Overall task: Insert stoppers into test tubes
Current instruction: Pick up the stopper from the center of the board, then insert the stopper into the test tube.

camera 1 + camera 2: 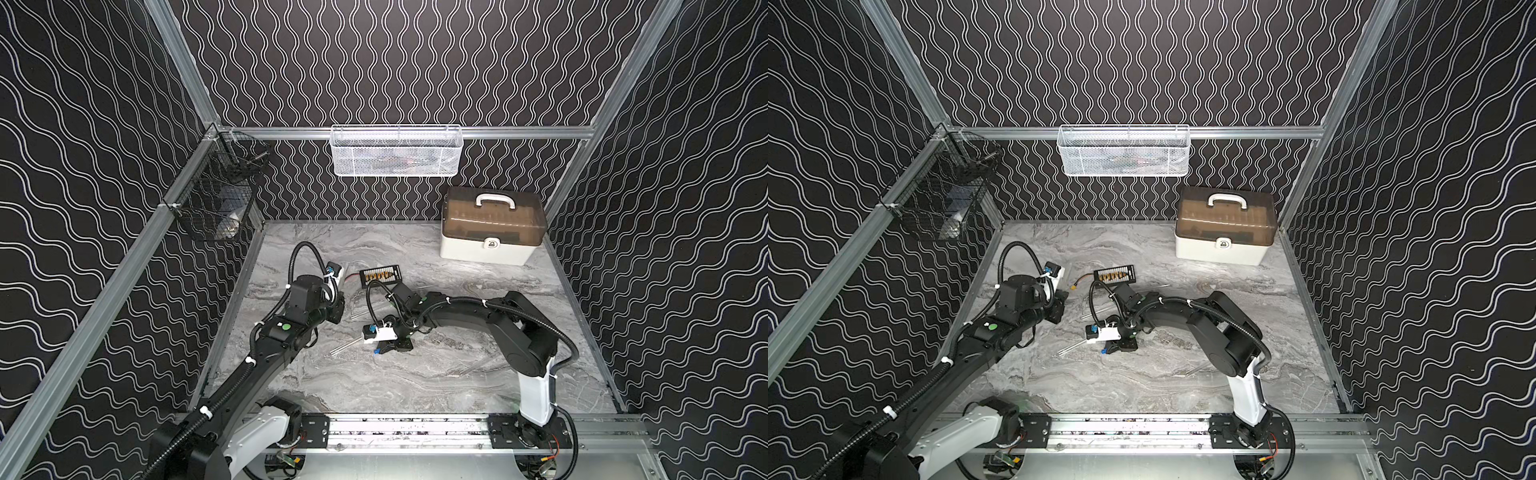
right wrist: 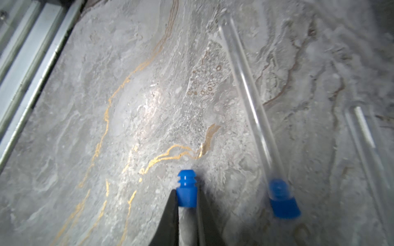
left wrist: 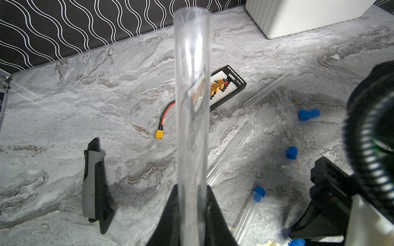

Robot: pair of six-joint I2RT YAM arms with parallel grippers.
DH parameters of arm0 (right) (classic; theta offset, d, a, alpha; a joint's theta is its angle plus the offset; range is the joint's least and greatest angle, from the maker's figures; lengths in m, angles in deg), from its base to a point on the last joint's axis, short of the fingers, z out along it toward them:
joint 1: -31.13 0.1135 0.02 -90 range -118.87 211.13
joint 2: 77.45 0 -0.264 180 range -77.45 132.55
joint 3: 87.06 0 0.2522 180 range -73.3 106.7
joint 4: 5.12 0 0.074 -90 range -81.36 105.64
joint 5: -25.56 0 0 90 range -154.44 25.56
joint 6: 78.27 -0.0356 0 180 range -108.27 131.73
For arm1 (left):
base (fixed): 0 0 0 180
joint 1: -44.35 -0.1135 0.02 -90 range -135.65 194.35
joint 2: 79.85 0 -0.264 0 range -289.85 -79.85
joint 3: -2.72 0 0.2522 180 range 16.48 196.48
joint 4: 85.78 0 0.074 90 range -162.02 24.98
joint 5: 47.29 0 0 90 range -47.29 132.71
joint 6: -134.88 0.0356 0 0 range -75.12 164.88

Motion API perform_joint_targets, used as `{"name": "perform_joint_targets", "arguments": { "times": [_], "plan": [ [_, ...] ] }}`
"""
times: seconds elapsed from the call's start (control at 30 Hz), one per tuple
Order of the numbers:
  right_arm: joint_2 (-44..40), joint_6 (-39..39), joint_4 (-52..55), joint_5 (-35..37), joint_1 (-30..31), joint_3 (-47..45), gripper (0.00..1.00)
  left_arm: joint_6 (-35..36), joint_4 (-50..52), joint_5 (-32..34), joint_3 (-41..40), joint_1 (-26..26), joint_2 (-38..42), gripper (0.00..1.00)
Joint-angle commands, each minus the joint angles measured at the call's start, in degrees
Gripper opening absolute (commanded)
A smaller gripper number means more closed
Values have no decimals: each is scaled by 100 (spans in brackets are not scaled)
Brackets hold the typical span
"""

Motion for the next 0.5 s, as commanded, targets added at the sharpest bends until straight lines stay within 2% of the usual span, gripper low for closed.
{"name": "perform_joint_targets", "arguments": {
  "times": [0.0,0.23,0.4,0.47],
  "plan": [
    [-319,-397,-190,-395,-110,-144,9,172,90,-89,105,-8,6,0],
    [-1354,-901,-119,-517,-550,-906,9,1172,450,-202,272,-6,-25,0],
    [-2241,-1182,235,-486,-1070,-1454,10,2575,1015,-938,407,9,-102,0],
    [-2512,-1246,394,-445,-1246,-1577,11,3033,1203,-1011,417,72,-105,0]
  ]
}}
